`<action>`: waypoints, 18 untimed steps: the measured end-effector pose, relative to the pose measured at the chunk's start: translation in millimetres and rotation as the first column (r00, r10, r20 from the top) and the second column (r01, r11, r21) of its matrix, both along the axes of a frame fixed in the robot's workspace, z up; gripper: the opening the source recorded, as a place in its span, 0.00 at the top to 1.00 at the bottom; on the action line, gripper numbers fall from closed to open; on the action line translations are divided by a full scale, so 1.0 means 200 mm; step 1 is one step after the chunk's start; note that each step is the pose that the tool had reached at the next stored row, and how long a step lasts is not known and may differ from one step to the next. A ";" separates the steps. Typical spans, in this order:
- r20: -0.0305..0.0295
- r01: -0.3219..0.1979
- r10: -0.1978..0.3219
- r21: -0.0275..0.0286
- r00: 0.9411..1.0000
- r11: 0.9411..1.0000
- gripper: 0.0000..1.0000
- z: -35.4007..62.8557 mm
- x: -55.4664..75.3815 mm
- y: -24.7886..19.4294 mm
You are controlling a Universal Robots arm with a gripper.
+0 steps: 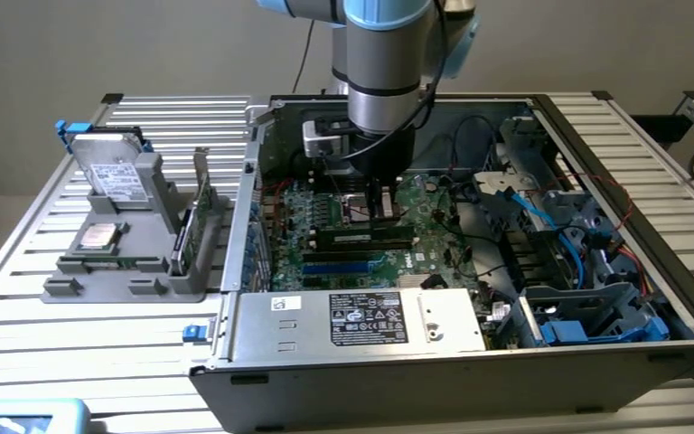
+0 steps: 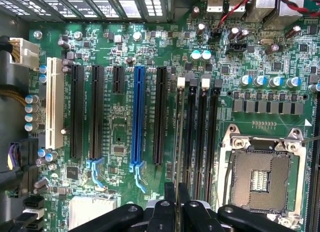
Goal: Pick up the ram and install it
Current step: 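Insert the ram into the slot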
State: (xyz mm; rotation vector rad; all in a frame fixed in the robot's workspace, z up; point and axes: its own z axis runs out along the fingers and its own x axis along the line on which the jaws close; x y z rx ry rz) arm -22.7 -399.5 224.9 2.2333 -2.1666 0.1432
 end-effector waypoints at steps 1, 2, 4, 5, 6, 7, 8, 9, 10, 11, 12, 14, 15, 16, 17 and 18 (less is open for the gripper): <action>0.001 0.000 0.000 0.000 1.000 1.000 0.86 0.000 0.00 0.000; 0.001 0.000 0.000 0.000 1.000 1.000 0.86 0.000 0.00 0.000; 0.003 0.000 0.000 0.000 1.000 1.000 0.86 0.000 -0.01 0.002; 0.003 0.000 0.000 0.000 1.000 1.000 0.86 0.000 -0.01 0.002; 0.004 0.000 0.000 0.000 1.000 1.000 0.86 0.000 -0.01 0.003; 0.004 0.001 -0.001 0.000 1.000 1.000 0.86 0.000 -0.01 0.003; 0.004 0.001 -0.001 0.000 1.000 1.000 0.86 0.000 -0.01 0.003; 0.005 0.001 -0.001 0.000 1.000 1.000 0.86 0.000 -0.01 0.003; 0.005 0.001 -0.001 0.000 1.000 1.000 0.86 0.000 -0.02 0.003; 0.005 0.001 -0.001 0.000 1.000 1.000 0.86 0.000 -0.02 0.003; 0.006 0.001 -0.001 0.000 1.000 1.000 0.86 0.000 -0.02 0.003; 0.007 0.001 -0.001 0.000 1.000 1.000 0.86 0.000 -0.02 0.003; 0.008 0.001 -0.001 0.000 1.000 1.000 0.86 0.000 -0.02 0.003; 0.008 0.001 -0.001 0.000 1.000 1.000 0.86 0.000 -0.02 0.003; 0.008 0.001 -0.001 0.000 1.000 1.000 0.86 0.000 -0.02 0.003; 0.009 0.001 -0.001 0.000 1.000 1.000 0.86 0.001 -0.01 0.003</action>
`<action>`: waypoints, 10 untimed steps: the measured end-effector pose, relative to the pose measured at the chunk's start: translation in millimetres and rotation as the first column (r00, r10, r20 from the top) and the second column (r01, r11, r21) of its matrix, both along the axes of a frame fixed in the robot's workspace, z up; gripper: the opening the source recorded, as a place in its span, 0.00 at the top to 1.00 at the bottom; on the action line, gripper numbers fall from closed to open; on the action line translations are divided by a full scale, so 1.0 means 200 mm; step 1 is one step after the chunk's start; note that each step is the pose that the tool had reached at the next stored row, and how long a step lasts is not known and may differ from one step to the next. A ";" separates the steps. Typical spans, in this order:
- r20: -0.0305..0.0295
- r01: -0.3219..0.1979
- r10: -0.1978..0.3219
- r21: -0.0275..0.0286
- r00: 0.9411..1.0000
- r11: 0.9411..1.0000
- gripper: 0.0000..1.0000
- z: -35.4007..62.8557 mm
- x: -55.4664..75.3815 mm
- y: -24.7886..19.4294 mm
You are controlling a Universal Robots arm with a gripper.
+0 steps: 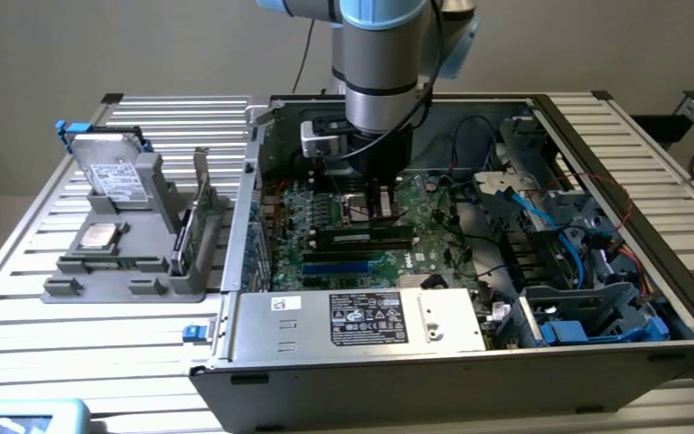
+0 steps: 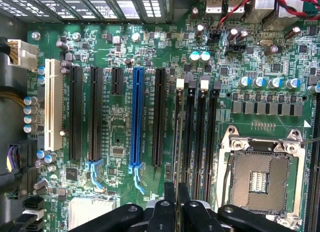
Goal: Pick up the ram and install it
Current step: 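Insert the ram into the slot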
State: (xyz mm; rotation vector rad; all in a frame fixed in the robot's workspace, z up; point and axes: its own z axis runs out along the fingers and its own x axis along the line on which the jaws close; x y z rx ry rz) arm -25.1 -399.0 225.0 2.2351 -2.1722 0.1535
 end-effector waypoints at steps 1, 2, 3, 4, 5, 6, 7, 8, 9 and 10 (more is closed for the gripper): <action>0.000 0.000 0.000 0.000 1.000 1.000 0.86 0.000 0.00 0.000; 0.000 0.000 0.000 0.000 1.000 1.000 0.86 0.000 0.01 0.000; 0.001 0.000 0.000 0.000 1.000 1.000 0.86 0.000 0.01 0.000; 0.001 0.000 0.000 0.000 1.000 1.000 0.86 0.000 0.01 0.001; 0.001 0.000 0.000 0.000 1.000 1.000 0.86 0.000 0.01 0.003; 0.002 0.000 0.000 0.000 1.000 1.000 0.86 0.000 0.01 0.005; 0.002 0.000 0.000 0.000 1.000 1.000 0.86 0.000 0.00 0.006; 0.002 0.000 0.000 0.000 1.000 1.000 0.86 0.000 0.00 0.006; 0.002 0.000 0.000 0.000 1.000 1.000 0.86 0.000 0.00 0.006; 0.002 0.000 0.000 0.000 1.000 1.000 0.86 0.000 0.00 0.007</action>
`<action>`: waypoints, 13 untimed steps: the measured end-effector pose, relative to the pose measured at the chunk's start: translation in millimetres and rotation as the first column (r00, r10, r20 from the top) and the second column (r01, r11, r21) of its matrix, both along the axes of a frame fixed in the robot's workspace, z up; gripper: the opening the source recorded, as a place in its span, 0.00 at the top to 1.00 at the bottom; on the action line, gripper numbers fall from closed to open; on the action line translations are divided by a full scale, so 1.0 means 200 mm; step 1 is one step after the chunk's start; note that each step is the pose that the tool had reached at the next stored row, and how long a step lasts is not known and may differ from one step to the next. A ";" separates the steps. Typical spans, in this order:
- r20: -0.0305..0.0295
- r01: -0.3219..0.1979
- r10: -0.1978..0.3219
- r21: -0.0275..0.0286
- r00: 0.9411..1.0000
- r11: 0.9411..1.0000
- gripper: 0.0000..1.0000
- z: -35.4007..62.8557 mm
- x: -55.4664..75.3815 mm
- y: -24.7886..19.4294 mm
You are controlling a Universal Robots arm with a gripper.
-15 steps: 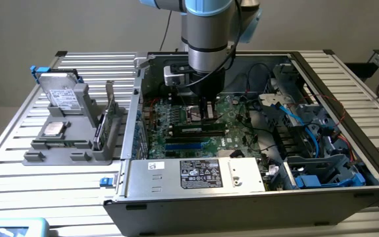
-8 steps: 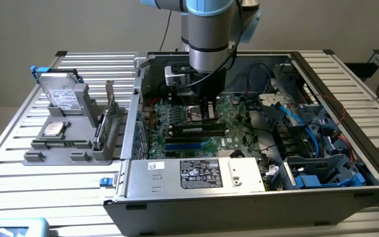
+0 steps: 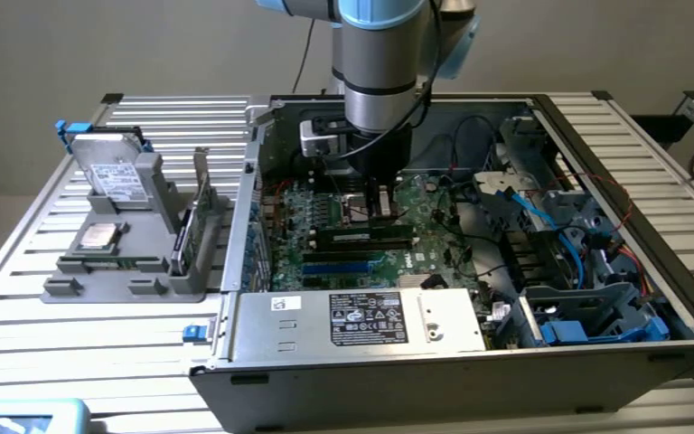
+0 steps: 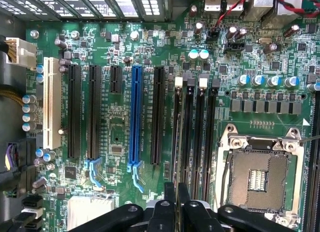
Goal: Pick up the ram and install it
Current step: 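Insert the ram into the slot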
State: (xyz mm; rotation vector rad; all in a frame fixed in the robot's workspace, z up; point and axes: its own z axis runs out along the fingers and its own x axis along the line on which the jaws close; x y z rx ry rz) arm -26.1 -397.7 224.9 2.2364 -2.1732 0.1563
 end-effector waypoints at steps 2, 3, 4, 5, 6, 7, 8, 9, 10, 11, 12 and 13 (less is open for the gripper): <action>0.000 0.000 0.000 -0.001 1.000 1.000 0.86 0.000 0.00 0.000; 0.000 0.000 0.000 -0.001 1.000 1.000 0.86 0.000 0.00 0.000; 0.000 0.000 0.000 -0.001 1.000 1.000 0.86 0.000 0.00 0.000; 0.000 0.000 0.000 -0.001 1.000 1.000 0.86 0.000 0.00 0.000; 0.000 0.000 0.000 -0.001 1.000 1.000 0.86 0.000 0.00 -0.001; 0.000 0.000 0.000 -0.001 1.000 1.000 0.86 0.001 0.00 -0.002; 0.000 0.000 0.000 -0.001 1.000 1.000 0.86 0.001 0.00 -0.004; 0.000 0.000 0.000 -0.001 1.000 1.000 0.86 0.001 0.00 -0.006; 0.000 0.000 0.000 -0.001 1.000 1.000 0.86 0.002 0.00 -0.006; 0.000 0.000 0.000 -0.001 1.000 1.000 0.86 0.002 0.00 -0.006; 0.001 0.000 0.000 -0.001 1.000 1.000 0.86 0.002 0.00 -0.006; 0.001 0.000 0.000 -0.001 1.000 1.000 0.86 0.002 0.00 -0.006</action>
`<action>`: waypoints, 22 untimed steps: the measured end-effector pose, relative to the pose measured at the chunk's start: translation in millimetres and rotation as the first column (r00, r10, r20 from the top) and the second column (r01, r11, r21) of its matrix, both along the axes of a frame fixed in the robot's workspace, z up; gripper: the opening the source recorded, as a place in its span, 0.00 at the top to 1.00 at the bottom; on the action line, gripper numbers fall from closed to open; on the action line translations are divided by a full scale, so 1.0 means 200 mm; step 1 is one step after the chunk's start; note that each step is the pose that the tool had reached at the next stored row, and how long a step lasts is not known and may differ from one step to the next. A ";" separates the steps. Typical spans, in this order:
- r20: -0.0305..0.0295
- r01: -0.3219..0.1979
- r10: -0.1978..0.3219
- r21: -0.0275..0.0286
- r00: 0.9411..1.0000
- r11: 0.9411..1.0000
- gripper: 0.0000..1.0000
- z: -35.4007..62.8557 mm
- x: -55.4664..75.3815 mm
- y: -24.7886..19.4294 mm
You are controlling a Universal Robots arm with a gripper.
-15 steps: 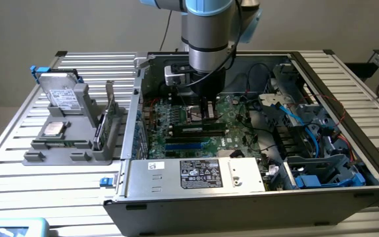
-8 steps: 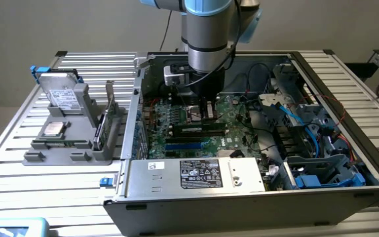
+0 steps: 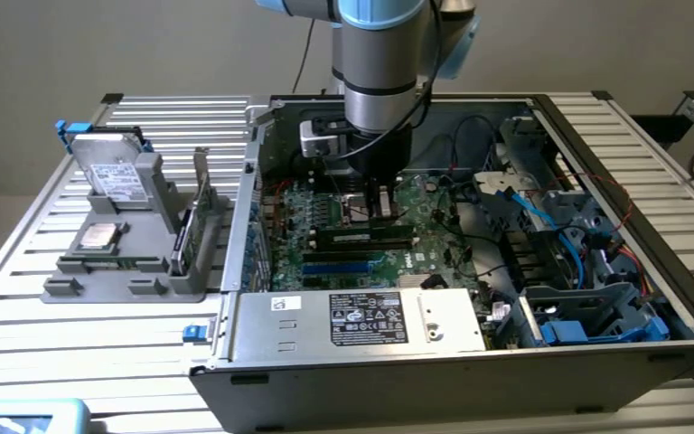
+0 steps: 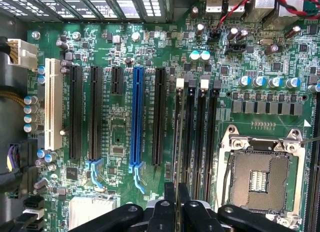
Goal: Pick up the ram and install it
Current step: 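Insert the ram into the slot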
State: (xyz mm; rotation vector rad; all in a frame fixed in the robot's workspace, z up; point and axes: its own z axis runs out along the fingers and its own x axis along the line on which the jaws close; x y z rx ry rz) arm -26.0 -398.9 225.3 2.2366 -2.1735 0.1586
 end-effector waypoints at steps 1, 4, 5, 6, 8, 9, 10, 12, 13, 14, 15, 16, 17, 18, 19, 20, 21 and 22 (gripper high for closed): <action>0.001 0.000 0.000 0.000 1.000 1.000 0.86 0.000 0.00 0.000; 0.003 0.000 0.000 0.000 1.000 1.000 0.86 0.000 0.00 0.001; 0.004 0.000 0.000 0.000 1.000 1.000 0.86 0.000 0.00 0.002; 0.005 0.000 0.000 0.000 1.000 1.000 0.86 0.000 0.00 0.002; 0.008 0.000 0.000 0.000 1.000 1.000 0.86 0.000 0.00 0.002; 0.009 0.000 0.000 0.000 1.000 1.000 0.86 0.000 0.00 0.002; 0.009 0.000 0.000 0.000 1.000 1.000 0.86 0.000 0.00 0.002; 0.010 0.000 0.000 0.000 1.000 1.000 0.86 0.000 -0.01 0.002; 0.010 0.000 0.000 0.000 1.000 1.000 0.86 0.000 -0.01 0.002; 0.010 0.000 0.000 0.000 1.000 1.000 0.86 0.000 -0.01 0.002; 0.010 0.000 0.000 0.000 1.000 1.000 0.86 0.000 -0.01 0.002; 0.010 0.000 0.000 0.000 1.000 1.000 0.86 0.000 -0.01 0.002; 0.010 0.000 0.000 0.000 1.000 1.000 0.86 0.000 -0.01 0.003; 0.010 0.000 0.000 0.000 1.000 1.000 0.86 0.000 -0.01 0.002; 0.010 0.000 0.000 0.000 1.000 1.000 0.86 0.001 -0.01 0.002; 0.010 0.000 0.000 0.000 1.000 1.000 0.86 0.001 -0.01 0.002; 0.010 0.000 0.000 0.000 1.000 1.000 0.86 0.001 -0.01 0.002; 0.010 0.000 0.000 0.000 1.000 1.000 0.86 0.001 -0.01 0.002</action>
